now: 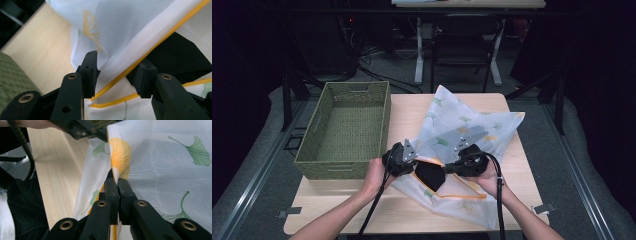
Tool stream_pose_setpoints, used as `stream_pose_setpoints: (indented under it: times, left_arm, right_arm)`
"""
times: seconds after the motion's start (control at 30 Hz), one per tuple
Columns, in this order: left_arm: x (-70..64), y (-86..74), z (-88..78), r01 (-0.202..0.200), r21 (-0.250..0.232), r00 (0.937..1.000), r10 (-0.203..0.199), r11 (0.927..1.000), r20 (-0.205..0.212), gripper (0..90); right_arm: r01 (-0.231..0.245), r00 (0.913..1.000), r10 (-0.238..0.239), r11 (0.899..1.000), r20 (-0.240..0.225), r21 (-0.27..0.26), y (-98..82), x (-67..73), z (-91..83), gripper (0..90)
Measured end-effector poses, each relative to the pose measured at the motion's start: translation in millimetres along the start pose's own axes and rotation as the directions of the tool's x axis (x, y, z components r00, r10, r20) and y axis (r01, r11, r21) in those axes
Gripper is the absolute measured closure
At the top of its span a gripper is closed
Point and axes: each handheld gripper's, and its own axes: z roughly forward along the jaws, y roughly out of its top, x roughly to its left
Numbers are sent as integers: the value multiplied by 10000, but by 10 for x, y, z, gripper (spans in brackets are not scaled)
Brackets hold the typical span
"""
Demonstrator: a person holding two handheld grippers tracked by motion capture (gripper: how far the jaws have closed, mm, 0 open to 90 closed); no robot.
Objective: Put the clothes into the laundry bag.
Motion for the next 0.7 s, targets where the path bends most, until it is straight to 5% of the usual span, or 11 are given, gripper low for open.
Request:
stream_pose_setpoints:
  times: [0.1,0.23,0.7]
  left_arm:
    - [-3,-16,71,32,4,10000,-32,10000,14,710]
    - [-32,-1,63,-526,37,9986,527,9986,-61,878]
    - [-90,-111,-208,-825,-82,9959,827,9966,353,867]
  right_arm:
    - [-4,10000,4,10000,-35,79,-5,9,-4,883]
    - [35,10000,-36,9997,15,244,-14,12,-10,883]
    - [106,9999,-101,9974,-75,710,-69,17,51,882]
